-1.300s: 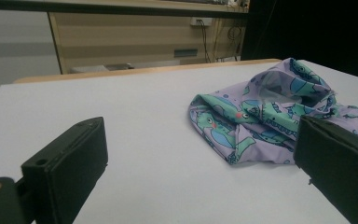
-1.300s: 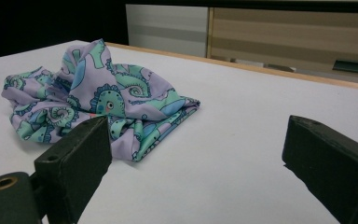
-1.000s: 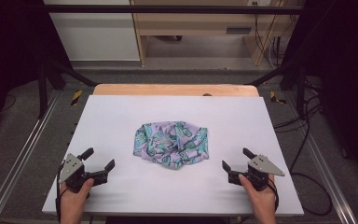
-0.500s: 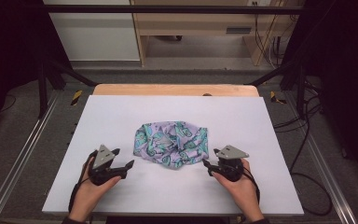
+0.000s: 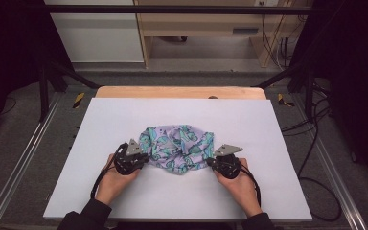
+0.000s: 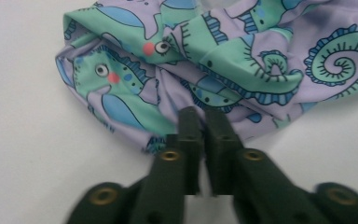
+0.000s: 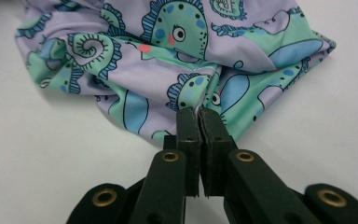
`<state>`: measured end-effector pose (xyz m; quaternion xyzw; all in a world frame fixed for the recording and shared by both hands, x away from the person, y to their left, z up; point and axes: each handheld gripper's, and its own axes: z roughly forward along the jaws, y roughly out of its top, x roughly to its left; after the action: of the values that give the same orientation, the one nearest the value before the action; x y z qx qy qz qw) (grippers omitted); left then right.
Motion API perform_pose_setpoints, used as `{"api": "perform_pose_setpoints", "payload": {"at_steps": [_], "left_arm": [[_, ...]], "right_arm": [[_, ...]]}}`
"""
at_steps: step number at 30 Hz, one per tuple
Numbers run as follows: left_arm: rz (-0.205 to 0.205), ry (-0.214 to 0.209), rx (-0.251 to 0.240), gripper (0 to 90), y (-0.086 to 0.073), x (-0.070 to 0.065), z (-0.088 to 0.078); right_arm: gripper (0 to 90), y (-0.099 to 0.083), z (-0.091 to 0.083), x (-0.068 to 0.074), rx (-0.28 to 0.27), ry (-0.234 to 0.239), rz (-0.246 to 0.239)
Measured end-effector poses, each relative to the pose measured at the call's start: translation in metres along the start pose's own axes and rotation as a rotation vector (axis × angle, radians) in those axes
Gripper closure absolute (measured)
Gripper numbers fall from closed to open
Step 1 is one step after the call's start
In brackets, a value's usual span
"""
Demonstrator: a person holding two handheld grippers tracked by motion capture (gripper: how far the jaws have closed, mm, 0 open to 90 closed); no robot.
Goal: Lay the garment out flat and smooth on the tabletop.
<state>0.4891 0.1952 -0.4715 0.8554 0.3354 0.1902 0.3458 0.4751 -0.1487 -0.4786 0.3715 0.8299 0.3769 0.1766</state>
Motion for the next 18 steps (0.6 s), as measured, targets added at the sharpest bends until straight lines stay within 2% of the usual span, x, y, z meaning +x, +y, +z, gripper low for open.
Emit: {"api": "perform_pose_setpoints", "payload": {"at_steps": [1,8,10,12,13,14,15,17,18], "left_arm": [[-0.016,-0.011,-0.006,89.5,-0.001,-0.001,-0.002],[-0.059,-0.093,-0.016,90.0,-0.013,-0.019,-0.024],[-0.043,-0.087,-0.016,90.0,-0.014,-0.024,-0.025],[-0.031,-0.052,-0.023,90.0,-0.014,-0.025,-0.024],[-0.036,-0.028,-0.036,88.1,-0.013,-0.023,-0.022],[-0.059,-0.016,-0.055,78.1,-0.012,-0.02,-0.021],[-0.064,-0.001,-0.067,67.2,-0.01,-0.018,-0.019],[-0.05,-0.004,-0.071,60.0,-0.007,-0.015,-0.015],[-0.056,-0.018,-0.056,55.7,-0.004,-0.014,-0.011]], "right_arm": [[88.4,-0.001,-0.003,0.0,-0.007,0.01,0.001],[88.6,-0.022,-0.027,0.009,-0.01,0.055,0.017],[88.5,-0.028,-0.031,0.01,-0.005,0.052,0.021],[88.5,-0.031,-0.031,0.008,0.006,0.042,0.009],[88.5,-0.032,-0.03,0.007,0.014,0.027,-0.001],[88.5,-0.032,-0.031,0.004,0.013,0.017,0.003],[88.5,-0.032,-0.031,0.002,0.011,0.014,0.013],[88.5,-0.032,-0.031,-0.004,0.005,-0.006,0.013],[88.5,-0.032,-0.031,-0.005,0.004,-0.012,0.016]]}}
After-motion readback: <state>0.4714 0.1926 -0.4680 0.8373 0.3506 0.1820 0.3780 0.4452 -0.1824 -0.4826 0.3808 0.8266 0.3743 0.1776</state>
